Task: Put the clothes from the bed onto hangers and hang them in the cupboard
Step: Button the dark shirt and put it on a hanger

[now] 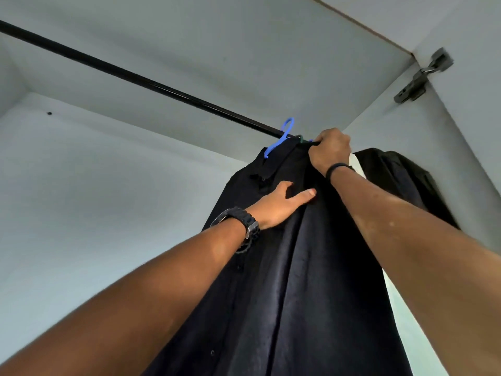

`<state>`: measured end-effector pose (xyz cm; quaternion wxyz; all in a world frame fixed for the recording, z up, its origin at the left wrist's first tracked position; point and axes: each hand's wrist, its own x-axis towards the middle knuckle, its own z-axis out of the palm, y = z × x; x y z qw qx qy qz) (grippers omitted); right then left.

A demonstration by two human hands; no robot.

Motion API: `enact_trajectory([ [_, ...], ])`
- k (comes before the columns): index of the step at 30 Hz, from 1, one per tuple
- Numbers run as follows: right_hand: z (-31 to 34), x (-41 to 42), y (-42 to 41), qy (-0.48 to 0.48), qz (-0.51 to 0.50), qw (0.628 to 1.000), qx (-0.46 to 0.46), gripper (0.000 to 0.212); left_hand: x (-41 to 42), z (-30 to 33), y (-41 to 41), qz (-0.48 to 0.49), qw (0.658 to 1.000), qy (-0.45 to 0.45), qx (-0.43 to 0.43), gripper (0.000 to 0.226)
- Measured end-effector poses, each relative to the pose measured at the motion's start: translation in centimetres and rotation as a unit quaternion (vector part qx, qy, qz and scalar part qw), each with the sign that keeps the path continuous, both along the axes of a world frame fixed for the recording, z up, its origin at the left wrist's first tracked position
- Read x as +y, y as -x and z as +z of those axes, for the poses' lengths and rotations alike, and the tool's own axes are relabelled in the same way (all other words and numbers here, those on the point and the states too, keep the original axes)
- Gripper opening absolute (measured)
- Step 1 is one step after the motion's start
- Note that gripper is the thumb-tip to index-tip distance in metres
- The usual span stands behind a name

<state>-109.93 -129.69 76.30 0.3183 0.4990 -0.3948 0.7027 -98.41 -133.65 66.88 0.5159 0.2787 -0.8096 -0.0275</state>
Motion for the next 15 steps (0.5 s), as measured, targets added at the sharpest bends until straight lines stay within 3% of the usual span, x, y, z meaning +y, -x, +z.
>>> enact_trajectory([
  [3,0.6,-1.7,-0.7,-0.005,-0.004,1.000,0.016,0.025,-1.2,-1.1,0.8,0.024,0.999,0.025,-0.015,0.087],
  [7,0.9,-3.3,-1.3,-0.049,-0.048,0.996,0.056,0.026,-2.4,-1.9,0.9,0.042,0.995,0.087,0.025,0.065],
  [12,0.6,-2.9,-0.8,-0.076,-0.135,0.986,0.069,0.033,-1.5,-2.5,0.7,0.049,0.994,0.101,-0.004,0.059],
  [15,0.6,-1.9,-0.3,-0.100,-0.120,0.986,0.066,0.034,-0.3,-2.9,0.9,0.050,0.993,0.106,-0.021,0.054],
])
